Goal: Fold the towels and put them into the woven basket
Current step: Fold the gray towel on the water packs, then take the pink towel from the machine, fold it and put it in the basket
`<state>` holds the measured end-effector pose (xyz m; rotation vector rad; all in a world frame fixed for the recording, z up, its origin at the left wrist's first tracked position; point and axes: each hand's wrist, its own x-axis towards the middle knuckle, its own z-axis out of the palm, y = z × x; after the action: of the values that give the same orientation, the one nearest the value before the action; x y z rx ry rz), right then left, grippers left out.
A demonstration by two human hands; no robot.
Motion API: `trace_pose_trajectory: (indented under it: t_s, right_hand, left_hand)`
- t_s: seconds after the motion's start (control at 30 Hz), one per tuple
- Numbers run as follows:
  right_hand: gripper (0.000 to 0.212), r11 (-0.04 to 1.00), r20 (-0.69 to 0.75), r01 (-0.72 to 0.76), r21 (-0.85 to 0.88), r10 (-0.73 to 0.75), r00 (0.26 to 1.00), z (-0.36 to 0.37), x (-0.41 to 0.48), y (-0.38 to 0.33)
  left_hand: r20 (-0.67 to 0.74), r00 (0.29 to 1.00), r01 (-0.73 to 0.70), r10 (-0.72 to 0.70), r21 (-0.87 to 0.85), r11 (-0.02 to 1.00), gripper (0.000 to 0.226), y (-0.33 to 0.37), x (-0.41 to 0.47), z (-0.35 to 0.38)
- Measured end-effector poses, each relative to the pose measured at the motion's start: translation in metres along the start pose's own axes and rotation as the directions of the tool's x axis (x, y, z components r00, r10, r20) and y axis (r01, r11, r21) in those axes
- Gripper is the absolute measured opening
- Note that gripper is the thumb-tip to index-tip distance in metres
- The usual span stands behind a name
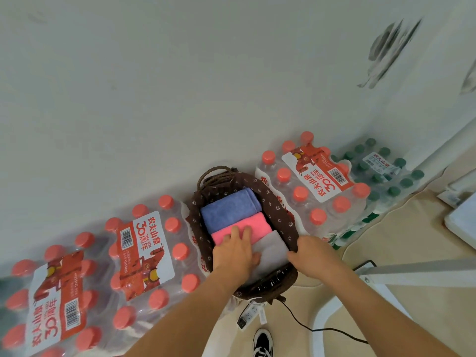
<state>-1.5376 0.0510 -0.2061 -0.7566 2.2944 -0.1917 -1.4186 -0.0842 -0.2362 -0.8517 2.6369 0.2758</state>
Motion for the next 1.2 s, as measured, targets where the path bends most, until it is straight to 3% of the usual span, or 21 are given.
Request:
trace_pose_trajectory:
  t_s: [0.13,0.3,0.43,0.57,0.73,0.93,1.1,1.2]
  right_hand:
    - [0.032,0.975,-0.042,0.021,-0.223,-0.031,0.999,-0.011,-0.006,-0.007]
    - [0.029,0.918,-0.103,0.076,-0.390,-0.125,0.987,-0.039,-0.016,-0.037]
    - [0.024,0.908,-0.056,0.199,-0.368,-0.235,0.970,-0.058,-0.025,-0.072]
    - [0.021,0.891,0.021,0.370,-0.262,-0.378,0.925,-0.056,-0.037,-0.118]
    - [0.016,0.767,0.046,0.623,-0.154,-0.624,0.780,-0.022,-0.070,-0.196]
    - [0.015,0.613,0.082,0.787,-0.063,-0.783,0.616,0.059,-0.140,-0.289]
    - [0.015,0.486,0.067,0.874,0.008,-0.872,0.485,0.139,-0.224,-0.368]
    - [0.014,0.428,0.165,0.899,0.089,-0.897,0.410,0.186,-0.277,-0.417]
  left_hand:
    - [-0.030,1.000,-0.011,0.009,-0.061,0.998,0.052,-0.005,-0.013,-0.008]
    - [-0.233,0.972,-0.071,0.023,-0.201,0.977,0.035,-0.019,-0.039,-0.030]
    - [-0.388,0.921,-0.136,-0.027,-0.387,0.912,0.023,-0.043,-0.066,-0.044]
    - [-0.472,0.865,-0.133,-0.173,-0.547,0.827,0.019,-0.077,-0.104,-0.056]
    - [-0.493,0.785,-0.088,-0.375,-0.689,0.720,0.022,-0.130,-0.180,-0.065]
    - [-0.410,0.591,-0.068,-0.695,-0.883,0.464,0.021,-0.210,-0.306,-0.047]
    - [-0.382,0.476,-0.046,-0.792,-0.910,0.412,0.027,-0.268,-0.437,-0.009]
    - [-0.376,0.379,0.029,-0.845,-0.908,0.417,0.030,-0.297,-0.513,0.015]
